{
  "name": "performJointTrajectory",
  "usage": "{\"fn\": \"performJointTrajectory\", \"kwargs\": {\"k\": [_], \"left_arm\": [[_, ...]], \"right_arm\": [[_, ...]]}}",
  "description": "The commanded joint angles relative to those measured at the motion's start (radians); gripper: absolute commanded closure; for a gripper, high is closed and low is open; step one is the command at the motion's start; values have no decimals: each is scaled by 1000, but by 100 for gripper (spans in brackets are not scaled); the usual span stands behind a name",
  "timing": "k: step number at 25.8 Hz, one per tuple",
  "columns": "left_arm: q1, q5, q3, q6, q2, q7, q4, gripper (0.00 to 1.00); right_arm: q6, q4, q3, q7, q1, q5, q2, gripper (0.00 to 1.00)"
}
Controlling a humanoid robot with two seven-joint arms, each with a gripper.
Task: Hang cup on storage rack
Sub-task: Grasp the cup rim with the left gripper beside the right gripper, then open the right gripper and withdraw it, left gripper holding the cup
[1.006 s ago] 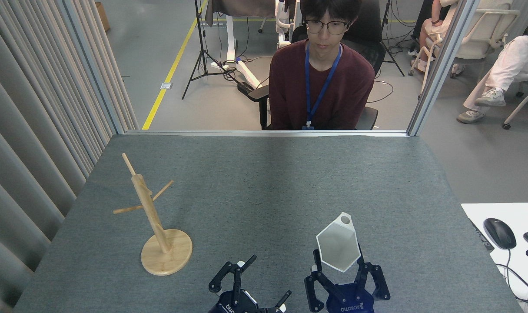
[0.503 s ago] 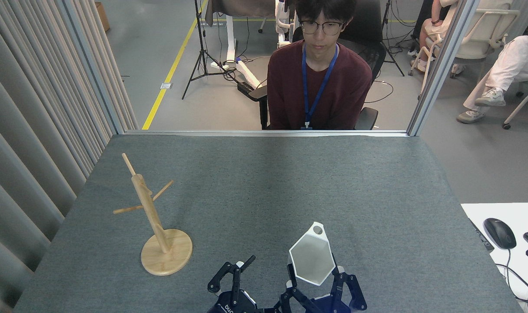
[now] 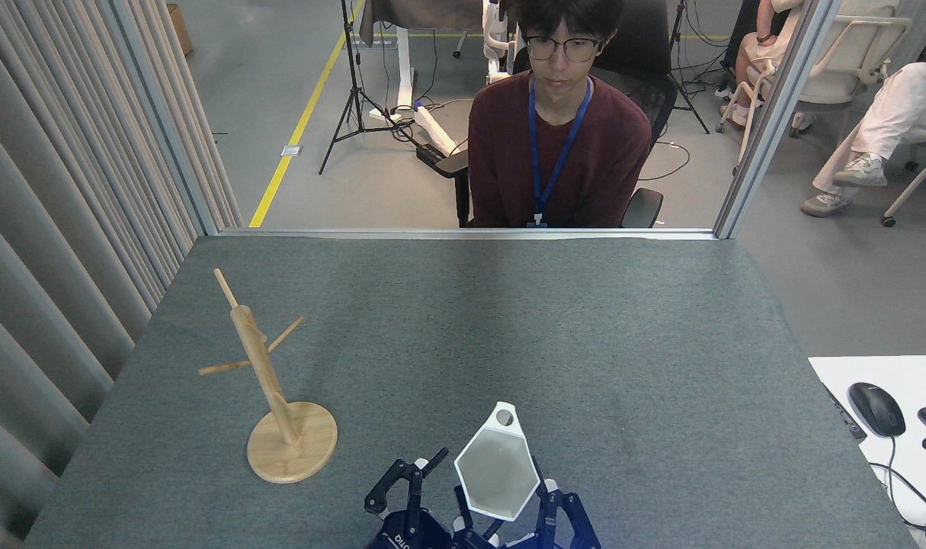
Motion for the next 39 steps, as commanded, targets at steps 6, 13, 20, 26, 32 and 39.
{"fn": "performJointTrajectory", "kwargs": {"k": [6, 13, 20, 26, 32, 39], "left_arm": [[0, 2, 0, 0, 3, 3, 0, 0], [-3, 3, 1, -3, 1, 4, -4, 0], [-9, 2, 1, -3, 6, 4, -30, 82], [-11, 3, 1, -1, 4, -2, -40, 84], [-11, 2, 1, -1, 4, -2, -38, 84], [-18, 2, 1, 0, 4, -2, -37, 83]], "right_arm": [[8, 5, 38, -16, 22, 20, -7, 49], [8, 16, 40, -18, 27, 22, -9, 49], [8, 17, 40, -18, 27, 22, -9, 27], [10, 7, 35, -25, 27, 19, -9, 1], [-13, -67, 63, -31, 38, 13, -18, 1], [0, -119, 78, -74, 39, -73, -14, 1]]}}
